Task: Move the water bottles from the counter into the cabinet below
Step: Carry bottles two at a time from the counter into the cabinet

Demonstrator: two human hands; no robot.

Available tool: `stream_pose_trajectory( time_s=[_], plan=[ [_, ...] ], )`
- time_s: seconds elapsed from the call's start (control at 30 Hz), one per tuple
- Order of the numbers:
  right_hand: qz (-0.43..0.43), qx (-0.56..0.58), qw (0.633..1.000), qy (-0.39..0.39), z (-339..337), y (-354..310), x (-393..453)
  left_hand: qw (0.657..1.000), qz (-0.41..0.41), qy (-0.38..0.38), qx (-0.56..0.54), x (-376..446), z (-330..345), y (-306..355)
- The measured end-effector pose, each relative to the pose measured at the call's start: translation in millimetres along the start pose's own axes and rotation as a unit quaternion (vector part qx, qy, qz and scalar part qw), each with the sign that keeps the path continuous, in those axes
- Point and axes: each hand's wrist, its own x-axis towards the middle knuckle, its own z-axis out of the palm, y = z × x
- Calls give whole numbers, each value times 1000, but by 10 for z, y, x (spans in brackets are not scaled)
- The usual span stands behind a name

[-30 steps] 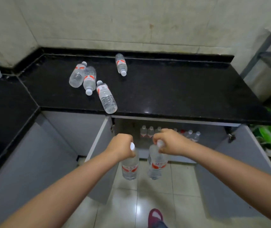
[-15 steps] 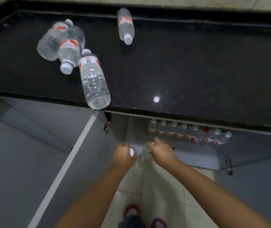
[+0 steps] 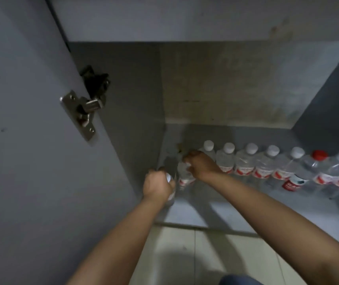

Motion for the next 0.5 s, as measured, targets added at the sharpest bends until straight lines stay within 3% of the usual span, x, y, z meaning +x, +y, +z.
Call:
stream_pose_trajectory(
  time_s=[0.5],
  plan=[
    [84, -50, 995, 20, -83, 88, 622, 999, -40, 8, 10, 272, 222, -196]
  ],
)
